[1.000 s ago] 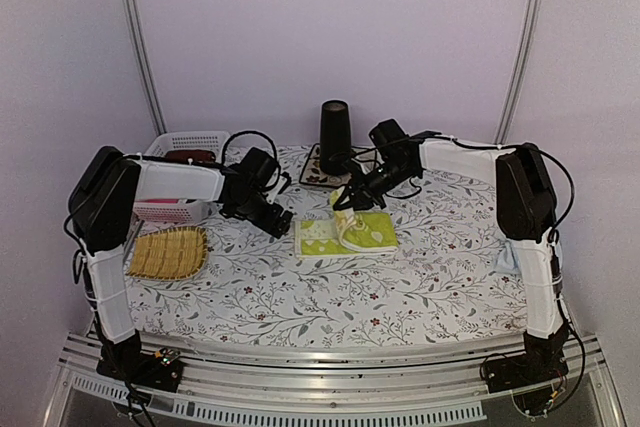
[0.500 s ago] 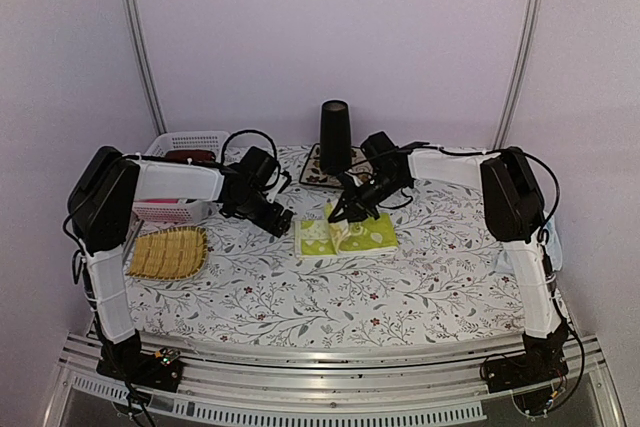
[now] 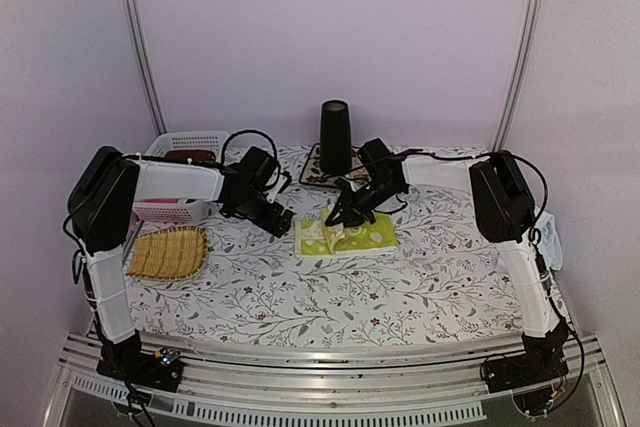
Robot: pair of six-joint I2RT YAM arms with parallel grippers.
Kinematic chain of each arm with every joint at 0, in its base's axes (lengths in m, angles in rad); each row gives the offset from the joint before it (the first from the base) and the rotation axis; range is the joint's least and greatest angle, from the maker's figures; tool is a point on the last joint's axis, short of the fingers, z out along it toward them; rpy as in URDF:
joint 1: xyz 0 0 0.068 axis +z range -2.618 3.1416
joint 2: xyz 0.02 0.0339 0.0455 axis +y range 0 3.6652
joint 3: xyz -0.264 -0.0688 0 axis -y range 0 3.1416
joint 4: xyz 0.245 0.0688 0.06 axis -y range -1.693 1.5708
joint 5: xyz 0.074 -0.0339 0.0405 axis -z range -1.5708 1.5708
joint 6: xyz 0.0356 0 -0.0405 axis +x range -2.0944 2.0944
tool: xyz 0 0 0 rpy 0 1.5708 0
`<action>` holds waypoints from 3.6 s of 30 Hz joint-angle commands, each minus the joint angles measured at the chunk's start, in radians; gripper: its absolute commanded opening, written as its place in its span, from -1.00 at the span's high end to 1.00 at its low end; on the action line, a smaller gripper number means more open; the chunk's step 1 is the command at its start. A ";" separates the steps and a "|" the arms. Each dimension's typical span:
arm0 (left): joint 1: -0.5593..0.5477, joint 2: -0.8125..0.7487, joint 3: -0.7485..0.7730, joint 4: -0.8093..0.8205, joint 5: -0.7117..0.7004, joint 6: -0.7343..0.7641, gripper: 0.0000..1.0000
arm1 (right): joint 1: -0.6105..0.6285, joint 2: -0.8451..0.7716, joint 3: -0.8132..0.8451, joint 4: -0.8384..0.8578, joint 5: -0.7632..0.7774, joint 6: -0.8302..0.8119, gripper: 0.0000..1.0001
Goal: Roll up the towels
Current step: Fold the towel at the center of the board, then smooth out the towel at the center of the board.
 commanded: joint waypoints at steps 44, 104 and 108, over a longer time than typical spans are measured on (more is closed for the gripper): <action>-0.061 0.117 0.241 -0.005 0.748 -0.044 -0.61 | -0.235 -0.160 -0.252 0.138 -0.063 -0.161 -0.05; -0.005 0.239 0.476 -0.169 0.653 -0.100 -0.93 | -0.207 -0.328 -0.453 0.210 -0.010 -0.174 -0.17; -0.006 0.256 0.461 -0.125 0.709 -0.130 -0.87 | -0.208 -0.359 -0.510 0.218 -0.037 -0.191 -0.17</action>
